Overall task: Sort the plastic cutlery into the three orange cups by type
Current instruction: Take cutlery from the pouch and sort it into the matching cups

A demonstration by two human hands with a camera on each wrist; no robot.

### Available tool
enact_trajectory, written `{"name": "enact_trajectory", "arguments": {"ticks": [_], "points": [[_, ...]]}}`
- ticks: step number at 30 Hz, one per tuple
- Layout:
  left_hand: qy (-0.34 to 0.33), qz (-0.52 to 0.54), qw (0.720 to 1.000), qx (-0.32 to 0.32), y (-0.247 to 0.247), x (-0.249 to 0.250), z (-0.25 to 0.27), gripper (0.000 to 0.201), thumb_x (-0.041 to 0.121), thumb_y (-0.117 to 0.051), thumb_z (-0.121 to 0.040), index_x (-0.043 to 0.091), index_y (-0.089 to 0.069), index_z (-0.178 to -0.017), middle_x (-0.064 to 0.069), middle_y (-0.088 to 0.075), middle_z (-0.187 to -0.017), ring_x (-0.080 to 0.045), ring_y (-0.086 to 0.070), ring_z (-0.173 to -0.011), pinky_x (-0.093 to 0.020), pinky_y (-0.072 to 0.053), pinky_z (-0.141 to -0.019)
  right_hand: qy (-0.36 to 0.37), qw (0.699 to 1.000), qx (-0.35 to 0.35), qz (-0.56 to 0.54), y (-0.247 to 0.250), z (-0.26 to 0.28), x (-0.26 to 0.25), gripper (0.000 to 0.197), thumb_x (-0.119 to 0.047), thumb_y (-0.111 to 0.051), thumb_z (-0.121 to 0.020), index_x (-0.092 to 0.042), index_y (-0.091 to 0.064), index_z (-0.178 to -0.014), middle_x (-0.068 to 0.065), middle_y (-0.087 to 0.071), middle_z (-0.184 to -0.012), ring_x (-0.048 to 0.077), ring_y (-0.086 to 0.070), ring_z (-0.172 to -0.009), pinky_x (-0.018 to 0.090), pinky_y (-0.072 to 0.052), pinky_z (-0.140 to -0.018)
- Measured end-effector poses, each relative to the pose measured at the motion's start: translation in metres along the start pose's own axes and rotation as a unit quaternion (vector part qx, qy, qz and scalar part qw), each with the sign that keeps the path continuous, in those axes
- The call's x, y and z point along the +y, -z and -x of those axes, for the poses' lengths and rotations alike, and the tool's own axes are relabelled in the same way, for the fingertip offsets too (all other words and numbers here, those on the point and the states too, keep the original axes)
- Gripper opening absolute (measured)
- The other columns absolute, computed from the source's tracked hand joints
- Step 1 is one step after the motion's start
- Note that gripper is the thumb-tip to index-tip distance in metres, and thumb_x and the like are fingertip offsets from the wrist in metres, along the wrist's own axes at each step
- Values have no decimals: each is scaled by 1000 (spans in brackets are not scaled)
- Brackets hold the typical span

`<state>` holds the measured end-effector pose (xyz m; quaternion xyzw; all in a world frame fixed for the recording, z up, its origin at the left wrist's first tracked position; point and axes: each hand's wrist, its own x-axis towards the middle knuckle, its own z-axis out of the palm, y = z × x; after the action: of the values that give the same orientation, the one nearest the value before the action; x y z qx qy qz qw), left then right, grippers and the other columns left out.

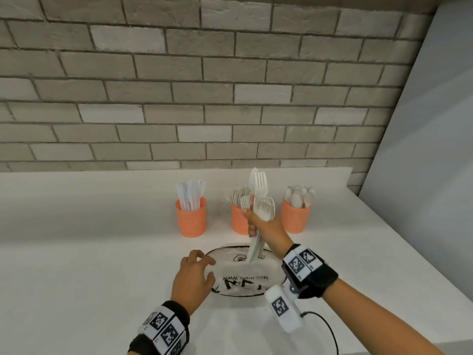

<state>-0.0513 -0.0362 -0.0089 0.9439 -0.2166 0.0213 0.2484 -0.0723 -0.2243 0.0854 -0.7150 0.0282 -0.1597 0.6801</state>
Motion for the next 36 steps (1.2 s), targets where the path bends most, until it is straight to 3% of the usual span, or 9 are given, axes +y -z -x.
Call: {"name": "enact_trajectory", "arguments": {"ticks": [3, 6, 9, 13, 15, 24, 27, 30, 36], "points": [[-40, 9, 995, 91, 8, 8, 3, 11, 29, -59, -80, 24, -68, -81, -4, -59, -114, -24, -54, -109, -36, -45, -84, -12, 998, 59, -27, 12, -13, 2, 20, -18, -63, -88, -12, -55, -71, -8, -46, -40, 6, -45, -37, 20, -44, -45], [-54, 220, 967, 116, 28, 34, -2, 17, 14, -57, -89, 26, -63, -79, 6, -59, -103, -6, -55, -95, -21, -42, -79, -25, 994, 83, -69, 17, -22, -2, 15, -19, -62, -88, -8, -59, -78, -8, -45, -39, 6, -44, -36, 19, -42, -43], [42, 471, 879, 70, 49, 65, -17, 19, 10, -47, -96, 19, -62, -91, -1, -65, -100, -14, -62, -91, -23, -51, -77, -23, 988, 96, -117, 13, -32, -21, 16, -17, -61, -89, -11, -55, -75, -8, -44, -39, 7, -42, -36, 22, -41, -45], [221, 722, 644, -121, 55, 94, -44, 27, 23, -38, -99, 3, -56, -100, -15, -61, -97, -25, -59, -88, -30, -46, -78, 3, 983, 97, -157, 1, -42, -50, 19, -14, -62, -88, -13, -52, -72, -7, -43, -40, 8, -40, -35, 22, -40, -43], [253, 762, 569, -177, 56, 104, -54, 36, 30, -33, -100, 0, -53, -100, -20, -59, -94, -28, -57, -85, -33, -45, -76, 12, 983, 100, -155, -5, -45, -60, 18, -12, -62, -88, -12, -51, -73, -6, -42, -39, 7, -40, -34, 22, -41, -41], [262, 824, 452, -218, 53, 131, -75, 49, 28, -25, -102, -7, -58, -91, -21, -65, -76, -30, -64, -72, -37, -58, -54, 67, 986, 127, -87, -7, -46, -52, 23, -6, -64, -84, -4, -54, -64, -6, -51, -40, 4, -50, -39, 15, -46, -47], [264, 820, 453, -230, 56, 135, -77, 55, 38, -26, -101, -7, -54, -112, -22, -69, -77, -32, -69, -70, -39, -58, -52, 59, 987, 135, -70, -6, -38, -35, 20, 0, -63, -83, -3, -55, -65, -5, -55, -44, 3, -53, -43, 13, -47, -50], [257, 779, 514, -252, 56, 134, -79, 54, 43, -29, -97, -2, -59, -105, -19, -70, -75, -29, -60, -85, -40, -54, -69, 30, 985, 153, -80, -5, -37, -20, 16, -2, -62, -85, -5, -56, -70, -3, -55, -46, 5, -54, -42, 16, -48, -50], [196, 607, 750, -174, 52, 129, -88, 27, 21, -41, -96, 12, -55, -76, -6, -56, -79, -21, -53, -82, -30, -44, -78, -27, 986, 141, -86, 6, -45, -5, 14, -9, -62, -87, -12, -53, -76, -8, -45, -37, 4, -42, -33, 18, -38, -37]]}}
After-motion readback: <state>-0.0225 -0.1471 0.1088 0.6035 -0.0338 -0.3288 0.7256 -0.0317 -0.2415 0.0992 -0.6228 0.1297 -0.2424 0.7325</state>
